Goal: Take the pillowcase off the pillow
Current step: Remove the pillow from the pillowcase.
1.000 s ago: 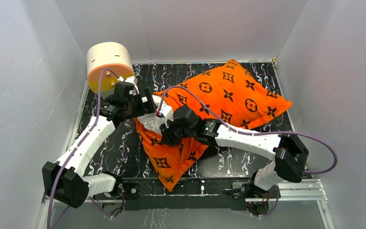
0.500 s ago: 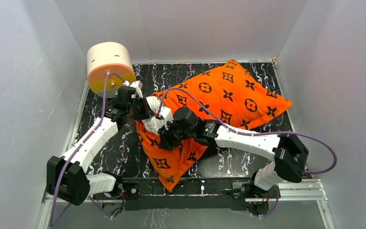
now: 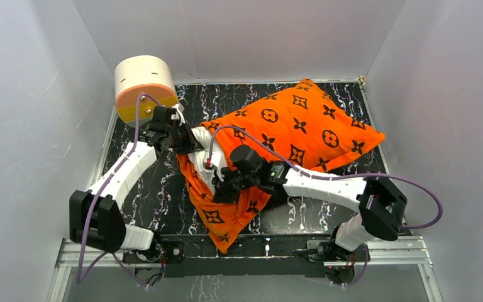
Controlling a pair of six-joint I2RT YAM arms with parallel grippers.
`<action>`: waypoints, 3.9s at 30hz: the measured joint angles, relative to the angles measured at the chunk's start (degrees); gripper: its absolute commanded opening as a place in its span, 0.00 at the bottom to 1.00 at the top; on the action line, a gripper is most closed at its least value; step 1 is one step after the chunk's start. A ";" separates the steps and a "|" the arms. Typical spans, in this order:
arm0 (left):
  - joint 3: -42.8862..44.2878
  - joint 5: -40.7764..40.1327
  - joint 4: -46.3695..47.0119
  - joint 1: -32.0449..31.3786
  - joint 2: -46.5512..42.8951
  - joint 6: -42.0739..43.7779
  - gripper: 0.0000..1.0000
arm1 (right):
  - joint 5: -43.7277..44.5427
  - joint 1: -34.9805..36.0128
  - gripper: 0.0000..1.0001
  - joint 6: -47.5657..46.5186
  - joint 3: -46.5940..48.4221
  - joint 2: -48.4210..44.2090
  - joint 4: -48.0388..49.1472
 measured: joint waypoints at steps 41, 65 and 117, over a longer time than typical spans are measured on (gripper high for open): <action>-14.86 9.49 2.97 -1.18 -14.45 3.06 0.34 | 20.00 10.45 0.41 11.61 0.42 4.00 0.83; -0.72 6.78 -13.33 -2.49 -2.86 -0.79 0.00 | 16.72 16.57 0.45 6.73 -12.70 -1.68 14.49; 0.39 20.65 -12.59 9.42 2.19 -9.92 0.00 | 22.73 16.72 0.05 14.60 -12.94 7.43 31.52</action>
